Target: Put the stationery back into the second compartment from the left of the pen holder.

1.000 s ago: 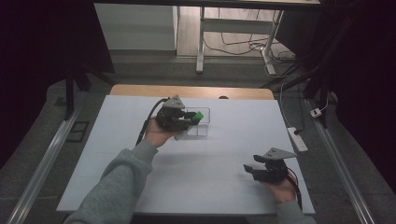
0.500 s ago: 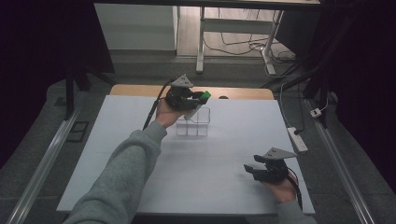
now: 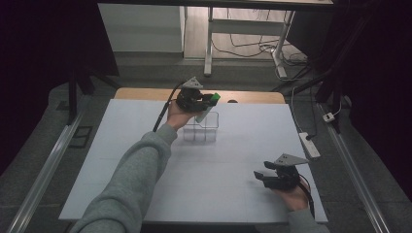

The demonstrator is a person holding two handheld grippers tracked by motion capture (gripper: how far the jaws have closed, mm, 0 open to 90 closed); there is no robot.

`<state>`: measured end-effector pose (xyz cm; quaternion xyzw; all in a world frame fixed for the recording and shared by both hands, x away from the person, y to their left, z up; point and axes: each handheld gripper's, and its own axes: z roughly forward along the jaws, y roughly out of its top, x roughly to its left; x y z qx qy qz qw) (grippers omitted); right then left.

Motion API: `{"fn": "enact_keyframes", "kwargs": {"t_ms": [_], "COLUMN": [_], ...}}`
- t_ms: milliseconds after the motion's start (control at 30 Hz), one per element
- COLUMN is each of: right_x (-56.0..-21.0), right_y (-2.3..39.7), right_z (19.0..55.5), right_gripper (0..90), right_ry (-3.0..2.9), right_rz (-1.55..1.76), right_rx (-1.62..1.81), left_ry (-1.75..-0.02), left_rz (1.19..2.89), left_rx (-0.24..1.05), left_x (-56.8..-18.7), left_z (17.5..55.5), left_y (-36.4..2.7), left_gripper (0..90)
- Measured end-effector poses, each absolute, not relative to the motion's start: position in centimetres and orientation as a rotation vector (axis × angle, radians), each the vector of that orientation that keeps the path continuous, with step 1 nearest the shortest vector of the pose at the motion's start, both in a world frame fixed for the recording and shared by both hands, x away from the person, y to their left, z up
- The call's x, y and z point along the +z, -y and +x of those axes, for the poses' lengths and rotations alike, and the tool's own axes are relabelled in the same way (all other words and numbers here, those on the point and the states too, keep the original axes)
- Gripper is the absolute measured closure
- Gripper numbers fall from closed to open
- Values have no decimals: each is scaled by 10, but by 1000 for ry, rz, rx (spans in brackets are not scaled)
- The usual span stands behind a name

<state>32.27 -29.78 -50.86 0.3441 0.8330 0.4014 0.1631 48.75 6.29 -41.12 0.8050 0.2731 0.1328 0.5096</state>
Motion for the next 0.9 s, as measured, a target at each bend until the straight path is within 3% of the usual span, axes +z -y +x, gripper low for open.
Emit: {"fn": "enact_keyframes", "kwargs": {"t_ms": [333, 633, 900], "right_x": [-510, -509, -507], "right_y": [297, 298, 299], "right_z": [323, 322, 321], "right_gripper": [376, 373, 371], "right_ry": [-2384, -2372, -2363], "right_rz": [984, 984, 983], "right_rx": [1140, 1151, 1162], "left_ry": [-684, -710, -706], "left_rz": [1982, 2051, 2080], "left_rx": [310, 300, 319], "left_x": [-418, -419, -422], "left_z": [491, 478, 441], "left_y": [-64, -73, -97], "left_gripper": [652, 433, 393]}}
